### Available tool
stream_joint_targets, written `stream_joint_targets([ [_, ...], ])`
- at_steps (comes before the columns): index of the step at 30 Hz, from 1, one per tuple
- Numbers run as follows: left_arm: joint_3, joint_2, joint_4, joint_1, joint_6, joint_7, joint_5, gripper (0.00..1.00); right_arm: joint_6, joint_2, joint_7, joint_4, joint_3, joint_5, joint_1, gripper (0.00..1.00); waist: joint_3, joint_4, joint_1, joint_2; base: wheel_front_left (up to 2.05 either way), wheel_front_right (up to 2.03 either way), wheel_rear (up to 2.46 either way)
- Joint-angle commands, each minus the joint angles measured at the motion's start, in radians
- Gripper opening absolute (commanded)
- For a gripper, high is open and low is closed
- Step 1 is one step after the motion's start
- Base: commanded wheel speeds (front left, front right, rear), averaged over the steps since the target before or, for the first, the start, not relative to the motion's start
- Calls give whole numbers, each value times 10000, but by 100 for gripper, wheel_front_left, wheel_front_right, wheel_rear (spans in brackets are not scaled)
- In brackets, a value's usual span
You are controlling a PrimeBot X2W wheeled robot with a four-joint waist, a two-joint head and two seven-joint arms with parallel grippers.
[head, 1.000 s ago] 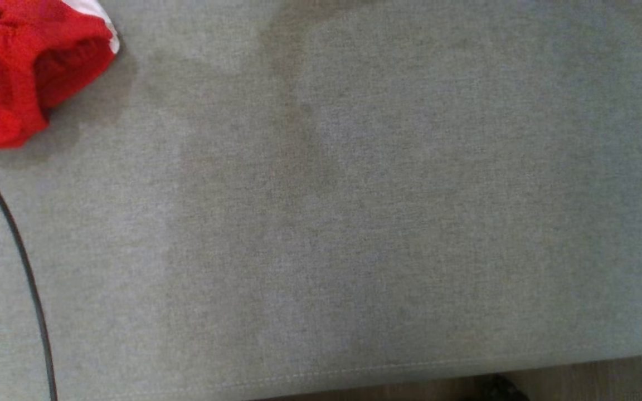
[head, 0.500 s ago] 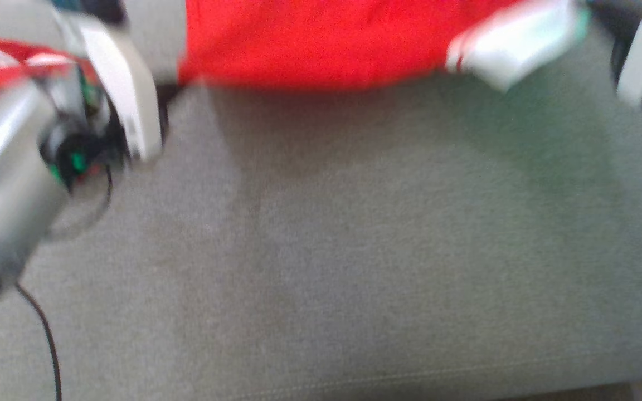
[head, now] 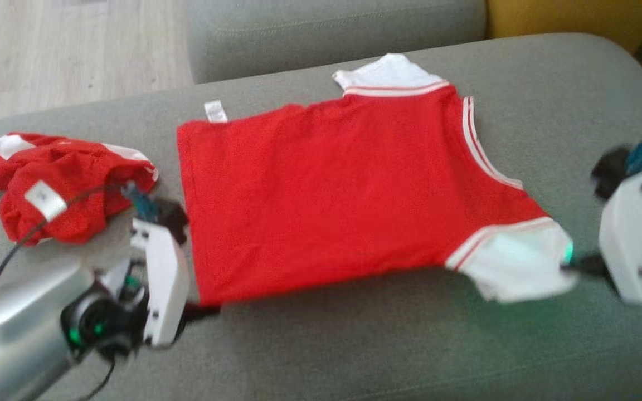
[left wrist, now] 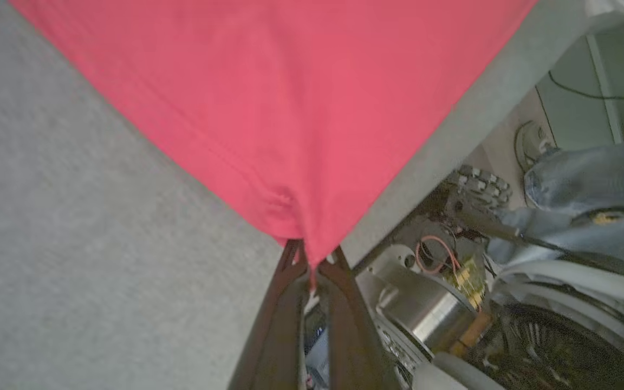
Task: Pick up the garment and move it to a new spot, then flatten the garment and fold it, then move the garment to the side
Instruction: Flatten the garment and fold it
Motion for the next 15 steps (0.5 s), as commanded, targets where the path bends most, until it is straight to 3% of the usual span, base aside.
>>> stream_joint_targets([
  [1, 464, 543, -275, -374, 87, 82, -71, 0, -7, -410, 157, -393, -260, 39, 119, 0, -2, -28, 2, -1, 0, 0, 0],
  [8, 375, 1471, -2182, -146, 713, 1118, -550, 0, -7, -281, 1660, -1876, -1979, -191, 1520, 0, 269, 90, 2, -1, 0, 0, 0],
  [15, 599, 1227, -1867, -1162, 725, 1891, -514, 0, -7, 1106, 2992, -1916, -4065, -1323, 1371, 0, 1073, 607, 2, -1, 0, 0, 0],
])
